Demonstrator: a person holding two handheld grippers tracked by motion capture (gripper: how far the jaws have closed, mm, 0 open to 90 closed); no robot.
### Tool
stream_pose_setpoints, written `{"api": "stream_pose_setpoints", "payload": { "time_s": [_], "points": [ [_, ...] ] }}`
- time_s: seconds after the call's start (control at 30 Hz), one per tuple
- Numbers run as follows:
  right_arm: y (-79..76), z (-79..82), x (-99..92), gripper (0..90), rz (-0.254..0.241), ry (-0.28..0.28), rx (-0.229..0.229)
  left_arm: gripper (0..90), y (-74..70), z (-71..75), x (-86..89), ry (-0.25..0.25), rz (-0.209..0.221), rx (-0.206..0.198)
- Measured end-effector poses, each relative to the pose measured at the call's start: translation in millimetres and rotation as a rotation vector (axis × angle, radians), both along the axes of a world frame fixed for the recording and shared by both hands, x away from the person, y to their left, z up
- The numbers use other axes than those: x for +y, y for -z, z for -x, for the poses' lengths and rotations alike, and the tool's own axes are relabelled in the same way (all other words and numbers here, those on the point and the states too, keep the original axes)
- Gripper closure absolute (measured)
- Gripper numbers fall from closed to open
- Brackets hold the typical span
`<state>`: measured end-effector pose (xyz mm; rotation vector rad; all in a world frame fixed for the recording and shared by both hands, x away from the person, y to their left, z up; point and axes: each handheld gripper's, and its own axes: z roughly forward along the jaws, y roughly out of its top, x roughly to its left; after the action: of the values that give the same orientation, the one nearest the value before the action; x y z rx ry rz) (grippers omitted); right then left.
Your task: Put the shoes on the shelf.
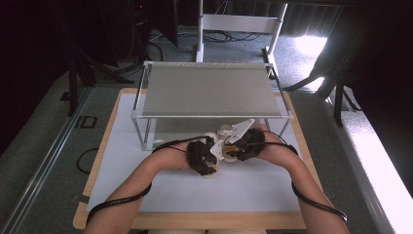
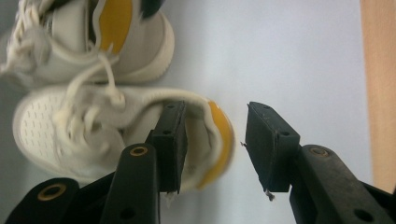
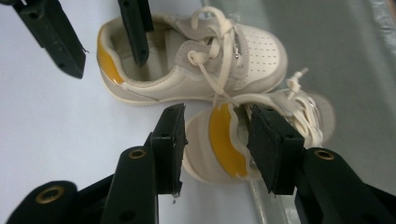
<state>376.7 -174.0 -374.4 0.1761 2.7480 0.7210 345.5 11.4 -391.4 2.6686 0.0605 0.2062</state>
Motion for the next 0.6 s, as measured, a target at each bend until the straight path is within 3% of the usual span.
{"api": "stream_pose_setpoints", "payload": {
  "time_s": [0.17,0.2,0.3,0.43,0.6],
  "points": [
    [1.7,11.1,-11.9,55.7,-0.055,0.017,0.016,57.8,-2.3,8.3,7.2,-0.042,0.015,0.015],
    [3.0,12.8,-13.9,56.1,-0.064,0.022,0.012,57.8,-2.4,11.7,8.3,-0.043,0.012,-0.002],
    [8.7,16.9,-18.4,56.0,-0.078,0.059,0.018,57.7,-3.3,15.8,11.8,-0.075,0.03,0.005],
    [18.4,20.4,-23.5,56.0,-0.111,0.108,0.033,57.8,-2.2,22.9,17.0,-0.081,0.034,0.008],
    [29.3,24.1,-27.0,57.1,-0.152,0.146,0.048,57.8,2.8,32.3,22.3,-0.104,0.07,0.013]
  ]
}}
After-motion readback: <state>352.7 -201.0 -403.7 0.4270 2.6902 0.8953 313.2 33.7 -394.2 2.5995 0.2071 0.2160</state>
